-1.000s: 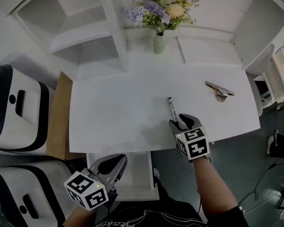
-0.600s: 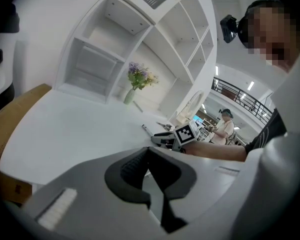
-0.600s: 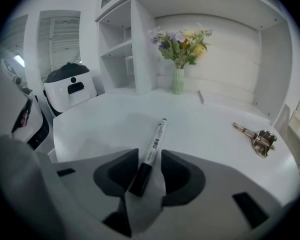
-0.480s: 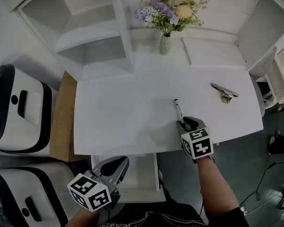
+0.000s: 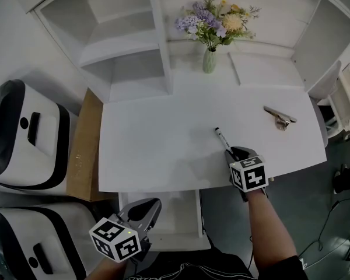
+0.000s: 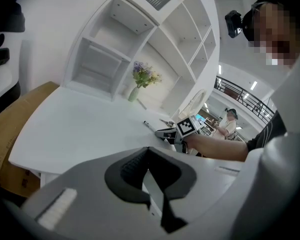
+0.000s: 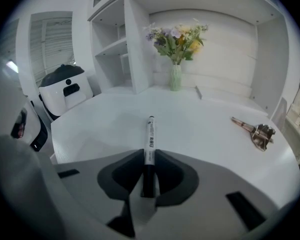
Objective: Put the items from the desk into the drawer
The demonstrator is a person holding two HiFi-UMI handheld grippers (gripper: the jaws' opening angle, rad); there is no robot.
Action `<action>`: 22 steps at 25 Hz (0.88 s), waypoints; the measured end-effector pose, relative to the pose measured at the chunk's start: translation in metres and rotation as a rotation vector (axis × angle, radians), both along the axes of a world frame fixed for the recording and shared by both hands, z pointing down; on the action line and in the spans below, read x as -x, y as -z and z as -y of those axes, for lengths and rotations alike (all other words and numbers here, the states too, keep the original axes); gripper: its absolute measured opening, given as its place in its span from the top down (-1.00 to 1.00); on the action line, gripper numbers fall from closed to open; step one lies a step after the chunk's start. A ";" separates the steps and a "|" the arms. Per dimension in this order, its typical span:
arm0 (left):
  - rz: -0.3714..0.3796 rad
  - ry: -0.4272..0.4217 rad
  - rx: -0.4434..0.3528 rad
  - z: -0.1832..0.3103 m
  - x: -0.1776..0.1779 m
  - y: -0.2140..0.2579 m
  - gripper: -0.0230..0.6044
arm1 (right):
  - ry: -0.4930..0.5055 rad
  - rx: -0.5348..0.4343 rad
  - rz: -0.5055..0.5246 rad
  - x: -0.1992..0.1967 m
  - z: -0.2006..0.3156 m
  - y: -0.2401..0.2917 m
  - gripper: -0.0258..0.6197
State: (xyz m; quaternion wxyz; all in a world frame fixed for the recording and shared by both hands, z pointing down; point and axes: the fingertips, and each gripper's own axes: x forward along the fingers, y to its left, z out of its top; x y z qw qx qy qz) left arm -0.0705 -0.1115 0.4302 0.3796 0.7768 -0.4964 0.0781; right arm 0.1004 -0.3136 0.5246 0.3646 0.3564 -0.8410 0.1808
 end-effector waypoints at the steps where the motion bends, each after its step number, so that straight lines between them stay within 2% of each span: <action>1: -0.001 0.003 -0.001 -0.002 0.002 0.001 0.90 | -0.004 0.000 -0.007 0.000 0.000 0.000 0.68; 5: -0.003 0.015 -0.016 -0.010 0.011 0.007 0.90 | -0.031 -0.022 -0.016 -0.002 -0.001 0.006 0.69; 11: -0.010 0.029 -0.036 -0.027 0.025 0.015 0.90 | -0.063 -0.067 0.054 0.008 -0.016 0.037 0.69; 22: -0.002 0.043 -0.101 -0.056 0.041 0.036 0.90 | -0.007 -0.151 0.198 0.046 -0.085 0.101 0.69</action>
